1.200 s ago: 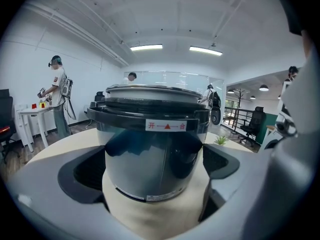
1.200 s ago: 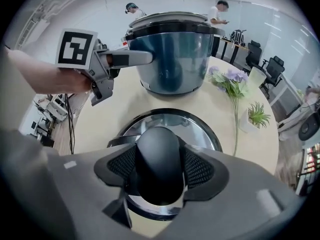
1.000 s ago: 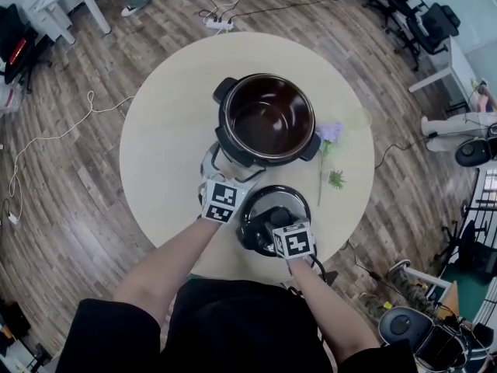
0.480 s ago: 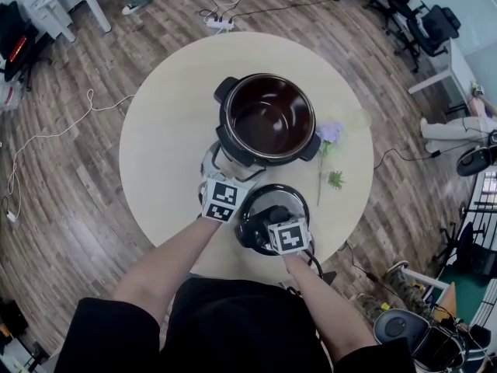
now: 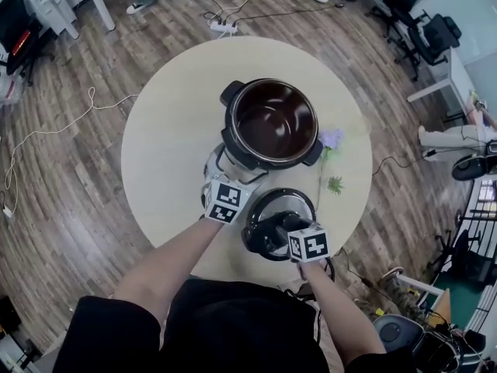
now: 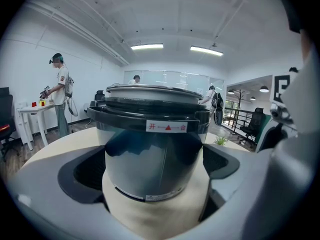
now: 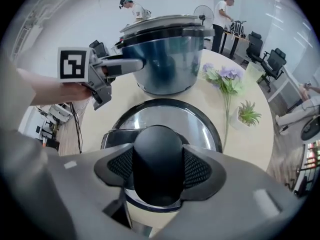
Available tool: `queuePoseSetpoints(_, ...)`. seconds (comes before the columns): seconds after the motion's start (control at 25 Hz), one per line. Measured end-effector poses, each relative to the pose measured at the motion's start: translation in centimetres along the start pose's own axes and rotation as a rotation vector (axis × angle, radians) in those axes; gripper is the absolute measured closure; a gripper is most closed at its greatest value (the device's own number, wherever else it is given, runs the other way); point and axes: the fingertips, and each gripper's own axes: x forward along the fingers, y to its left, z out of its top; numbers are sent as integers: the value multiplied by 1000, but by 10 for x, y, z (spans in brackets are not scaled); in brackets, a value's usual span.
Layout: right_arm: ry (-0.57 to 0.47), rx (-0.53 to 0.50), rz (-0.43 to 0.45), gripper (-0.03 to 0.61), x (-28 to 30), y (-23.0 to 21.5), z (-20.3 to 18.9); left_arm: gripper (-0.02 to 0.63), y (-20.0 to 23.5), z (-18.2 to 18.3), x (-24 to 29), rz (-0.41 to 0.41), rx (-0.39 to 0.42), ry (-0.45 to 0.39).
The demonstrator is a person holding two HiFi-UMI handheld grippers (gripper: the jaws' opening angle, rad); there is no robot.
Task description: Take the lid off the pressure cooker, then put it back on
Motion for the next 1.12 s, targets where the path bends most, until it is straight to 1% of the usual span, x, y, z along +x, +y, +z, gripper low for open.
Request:
queuePoseSetpoints(0.16,-15,0,-2,290,-38,-11,-3,28,0,-1,1,0,-2,-4)
queuePoseSetpoints(0.32,4,2,23,290,-81,-27,-6,28,0,-1,2,0,-5,-8)
queuePoseSetpoints(0.48,16,-10,17,291,-133,-51,4,28,0,-2,2,0,-7,-10)
queuePoseSetpoints(0.6,4,5,6,291,-170,-75,22,28,-2,-3,1,2,-6,-16)
queuePoseSetpoints(0.72,-18,10,-15,291,-206,-99,58,28,-3,-3,2,3,-8,-14)
queuePoseSetpoints(0.88,-63,-41,-43,290,-245,-115,129,28,-1,0,2,3,-9,-14)
queuePoseSetpoints(1.0,-95,-87,-23,291,-257,-112,187,28,-4,1,2,0,-11,-17)
queuePoseSetpoints(1.12,-102,-120,14,291,-256,-92,237,28,-6,1,2,2,-10,-19)
